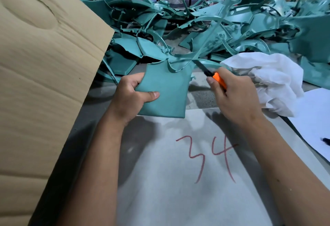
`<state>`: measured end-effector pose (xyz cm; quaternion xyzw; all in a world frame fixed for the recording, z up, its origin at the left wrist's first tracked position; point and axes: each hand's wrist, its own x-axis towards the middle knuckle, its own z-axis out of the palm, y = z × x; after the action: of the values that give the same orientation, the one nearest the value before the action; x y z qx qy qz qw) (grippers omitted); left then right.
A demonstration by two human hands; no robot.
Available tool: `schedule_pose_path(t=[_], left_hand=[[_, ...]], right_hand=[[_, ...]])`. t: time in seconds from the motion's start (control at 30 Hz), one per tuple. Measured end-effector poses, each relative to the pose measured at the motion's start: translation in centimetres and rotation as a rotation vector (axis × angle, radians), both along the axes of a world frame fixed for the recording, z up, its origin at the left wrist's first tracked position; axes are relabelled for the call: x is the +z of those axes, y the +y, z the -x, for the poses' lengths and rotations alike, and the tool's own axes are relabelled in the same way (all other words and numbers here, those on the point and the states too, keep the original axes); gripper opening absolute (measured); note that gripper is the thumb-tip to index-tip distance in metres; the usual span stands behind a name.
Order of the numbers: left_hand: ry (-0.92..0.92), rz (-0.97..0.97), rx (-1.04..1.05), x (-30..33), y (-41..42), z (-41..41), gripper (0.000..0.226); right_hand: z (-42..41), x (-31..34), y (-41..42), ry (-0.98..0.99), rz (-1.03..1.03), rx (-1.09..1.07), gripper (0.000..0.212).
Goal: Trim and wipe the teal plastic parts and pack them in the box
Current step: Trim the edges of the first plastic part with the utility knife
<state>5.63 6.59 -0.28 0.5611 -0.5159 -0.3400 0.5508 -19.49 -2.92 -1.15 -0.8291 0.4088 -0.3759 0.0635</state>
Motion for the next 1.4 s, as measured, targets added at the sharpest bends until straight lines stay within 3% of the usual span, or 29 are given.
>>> schedule_pose_path(t=[0.13, 0.23, 0.47, 0.6, 0.7, 0.97, 1.2, 1.4], left_hand=[[-0.002, -0.024, 0.028, -0.1, -0.1, 0.1, 0.033], [-0.022, -0.017, 0.009, 0.1, 0.1, 0.3, 0.034], [-0.080, -0.007, -0.046, 0.5, 0.3, 0.4, 0.030], [-0.058, -0.007, -0.035, 0.5, 0.3, 0.5, 0.028], [-0.067, 0.000, -0.042, 0.5, 0.3, 0.5, 0.024], [-0.077, -0.004, -0.038, 0.4, 0.3, 0.4, 0.023], [-0.028, -0.036, -0.080, 0.5, 0.5, 0.3, 0.029], [-0.043, -0.087, -0.049, 0.0, 0.4, -0.2, 0.029]], right_hand=[[-0.3, 0.0, 0.2, -0.044, 0.029, 0.038, 0.033], [-0.8, -0.3, 0.1, 0.085, 0.025, 0.052, 0.030], [0.1, -0.6, -1.0, -0.039, 0.026, -0.254, 0.036], [-1.0, -0.4, -0.3, 0.012, 0.052, -0.037, 0.029], [-1.9, -0.3, 0.0, 0.157, 0.049, -0.060, 0.031], [0.5, -0.1, -1.0, -0.019, 0.048, -0.287, 0.037], [2.0, 0.9, -1.3, -0.238, 0.023, -0.530, 0.030], [0.2, 1.1, 0.1, -0.247, 0.117, -0.331, 0.024]])
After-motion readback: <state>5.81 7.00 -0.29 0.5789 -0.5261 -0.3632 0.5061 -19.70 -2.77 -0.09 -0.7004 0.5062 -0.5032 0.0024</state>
